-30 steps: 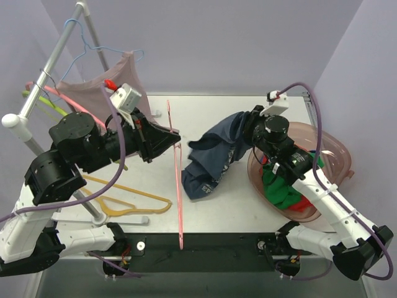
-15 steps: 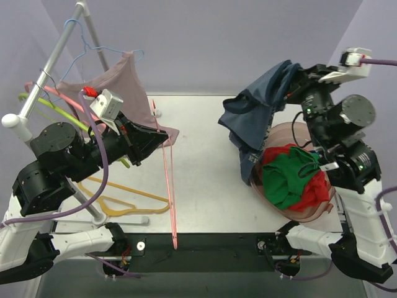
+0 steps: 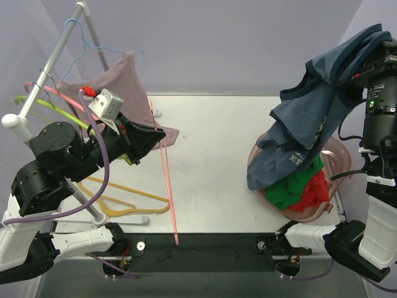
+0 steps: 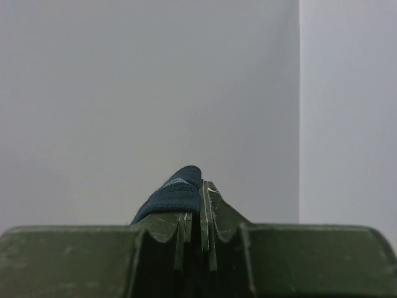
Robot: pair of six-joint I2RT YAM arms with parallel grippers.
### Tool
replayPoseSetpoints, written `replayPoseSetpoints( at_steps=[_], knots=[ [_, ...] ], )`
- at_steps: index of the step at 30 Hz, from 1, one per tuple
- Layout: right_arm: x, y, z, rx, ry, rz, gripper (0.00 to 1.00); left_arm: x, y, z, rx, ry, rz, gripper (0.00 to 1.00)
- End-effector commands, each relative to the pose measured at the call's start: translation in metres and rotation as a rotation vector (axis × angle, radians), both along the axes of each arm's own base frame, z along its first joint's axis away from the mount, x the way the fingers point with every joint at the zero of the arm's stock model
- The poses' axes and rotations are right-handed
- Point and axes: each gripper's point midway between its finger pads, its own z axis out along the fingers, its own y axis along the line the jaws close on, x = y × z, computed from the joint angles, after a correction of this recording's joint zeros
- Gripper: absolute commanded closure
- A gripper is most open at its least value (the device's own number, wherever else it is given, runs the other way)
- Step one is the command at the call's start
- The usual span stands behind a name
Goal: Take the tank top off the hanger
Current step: Place the tank top in the bin.
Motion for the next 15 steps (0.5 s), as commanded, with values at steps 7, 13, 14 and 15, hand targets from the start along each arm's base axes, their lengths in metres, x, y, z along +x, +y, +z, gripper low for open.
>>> replayPoseSetpoints(
  at_steps=[7,13,14,15],
  knots=[
    [0.008,-0.022,0.010,-0.199,0.000,-0.241,1.00,0.002,0.014,0.022,-0.033,-0.053,0.049,1.00],
    [0.055,-0.023,-0.068,-0.294,0.196,-0.308,1.00,0.009,0.014,0.022,-0.009,-0.065,0.076,1.00],
    [0.064,-0.025,-0.084,-0.297,0.230,-0.319,1.00,0.010,0.015,0.022,-0.004,-0.063,0.083,1.00],
    [0.069,-0.029,-0.096,-0.288,0.256,-0.335,1.00,0.010,0.015,0.027,-0.006,-0.072,0.085,1.00]
  ],
)
